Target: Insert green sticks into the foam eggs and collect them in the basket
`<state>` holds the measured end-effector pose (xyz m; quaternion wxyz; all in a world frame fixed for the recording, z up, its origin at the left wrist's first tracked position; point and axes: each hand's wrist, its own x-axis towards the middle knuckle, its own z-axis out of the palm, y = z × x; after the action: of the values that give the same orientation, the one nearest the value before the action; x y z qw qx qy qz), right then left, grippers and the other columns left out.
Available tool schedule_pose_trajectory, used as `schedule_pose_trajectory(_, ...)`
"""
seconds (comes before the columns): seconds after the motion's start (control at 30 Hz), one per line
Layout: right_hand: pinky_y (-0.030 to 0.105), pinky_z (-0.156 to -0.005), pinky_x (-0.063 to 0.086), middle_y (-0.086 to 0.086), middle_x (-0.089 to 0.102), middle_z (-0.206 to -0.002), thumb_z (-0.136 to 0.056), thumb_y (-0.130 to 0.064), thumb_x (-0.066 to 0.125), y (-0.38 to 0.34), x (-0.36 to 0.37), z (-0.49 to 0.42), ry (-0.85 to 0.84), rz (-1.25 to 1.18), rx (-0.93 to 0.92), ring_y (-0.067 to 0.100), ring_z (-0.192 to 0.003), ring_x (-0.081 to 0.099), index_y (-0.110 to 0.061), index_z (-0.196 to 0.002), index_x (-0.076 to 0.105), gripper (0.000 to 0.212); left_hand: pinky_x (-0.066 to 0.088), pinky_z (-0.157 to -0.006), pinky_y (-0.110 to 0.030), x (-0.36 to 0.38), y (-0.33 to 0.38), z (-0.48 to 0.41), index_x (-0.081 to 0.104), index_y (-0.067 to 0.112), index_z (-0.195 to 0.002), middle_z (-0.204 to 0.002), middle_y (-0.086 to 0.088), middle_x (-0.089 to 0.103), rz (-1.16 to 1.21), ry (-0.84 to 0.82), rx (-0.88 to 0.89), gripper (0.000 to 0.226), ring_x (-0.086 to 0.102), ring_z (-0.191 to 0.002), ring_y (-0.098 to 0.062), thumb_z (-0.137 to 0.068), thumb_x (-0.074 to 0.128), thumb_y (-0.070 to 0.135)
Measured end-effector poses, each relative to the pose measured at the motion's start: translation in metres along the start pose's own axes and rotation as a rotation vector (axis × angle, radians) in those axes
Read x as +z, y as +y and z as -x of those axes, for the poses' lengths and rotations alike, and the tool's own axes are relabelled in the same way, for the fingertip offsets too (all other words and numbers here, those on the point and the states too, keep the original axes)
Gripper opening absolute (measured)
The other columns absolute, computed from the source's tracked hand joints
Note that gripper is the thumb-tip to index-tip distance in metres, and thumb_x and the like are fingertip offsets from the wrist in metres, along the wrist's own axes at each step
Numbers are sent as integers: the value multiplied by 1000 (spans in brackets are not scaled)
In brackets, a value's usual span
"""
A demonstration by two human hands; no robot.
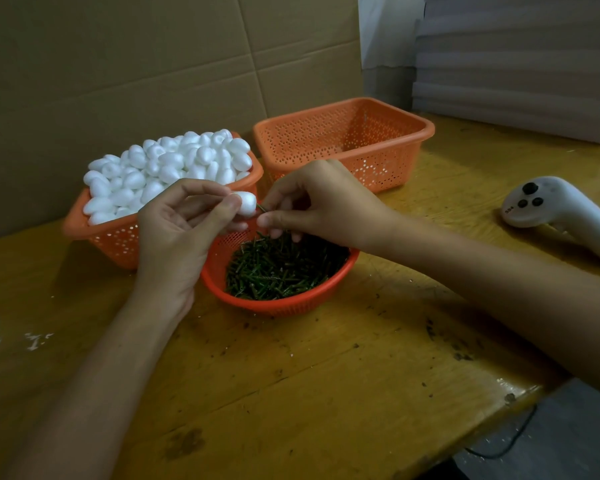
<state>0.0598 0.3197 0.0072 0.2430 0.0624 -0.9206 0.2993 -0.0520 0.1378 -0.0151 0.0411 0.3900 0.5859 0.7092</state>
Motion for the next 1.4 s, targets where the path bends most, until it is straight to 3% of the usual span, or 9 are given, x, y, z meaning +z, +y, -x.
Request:
schedule_pose_trajectory(0.2,34,-84,55,-9,77,-73,-92,-30,79,4,2,-1,1,63,-2,-1,-69,71,-18,-92,79,12,62,-77,-28,1,1,0,70,10,-106,-96,-15,80,32,26,-11,21,80,-90,-31,-88,81,16)
schedule_pose_trajectory(0.33,35,-84,53,-8,76,-88,-91,-31,79,6,2,-1,67,102,-24,6,-84,69,-19,-96,81,13,62,-77,-28,1,3,0,70,11,-110,-96,-14,81,49,29,-16,24,80,-91,-30,-89,80,15)
schedule_pose_trajectory(0.43,37,-78,52,-1,73,-82,-92,-26,78,9,3,-2,160,10,23,13,-77,67,-14,-96,80,12,62,-77,-28,2,3,1,69,10,-112,-98,-15,80,54,41,-30,25,80,-92,-31,-90,79,12)
schedule_pose_trajectory(0.53,41,-77,58,4,77,-83,-96,-14,74,11,2,-3,148,-166,73,21,-73,72,-4,-98,74,10,62,-77,-29,2,3,1,69,10,-113,-101,-16,80,58,52,-41,24,79,-95,-32,-91,78,8)
schedule_pose_trajectory(0.8,41,-71,62,14,79,-98,-98,-2,68,14,3,-4,62,-492,124,40,-86,74,9,-109,58,18,62,-79,-27,2,5,1,71,14,-114,-107,-13,80,76,77,-69,28,79,-97,-29,-89,80,7)
schedule_pose_trajectory(0.97,34,-64,61,13,79,-101,-100,-2,65,14,1,-4,34,-537,118,35,-88,75,6,-111,55,16,61,-79,-27,3,5,1,70,13,-116,-110,-18,78,78,104,-77,27,78,-97,-29,-90,78,5)
schedule_pose_trajectory(1.27,32,-56,60,6,81,-95,-101,-10,65,14,3,-5,8,-445,91,29,-80,77,0,-104,59,13,61,-79,-26,3,5,2,71,15,-112,-107,-12,80,60,73,-62,29,79,-97,-29,-88,79,2)
schedule_pose_trajectory(1.4,31,-55,59,4,81,-91,-101,-12,67,15,5,-4,10,-407,87,28,-76,77,0,-102,61,14,61,-79,-26,5,7,3,70,15,-112,-107,-9,81,49,48,-42,37,79,-92,-24,-78,85,14)
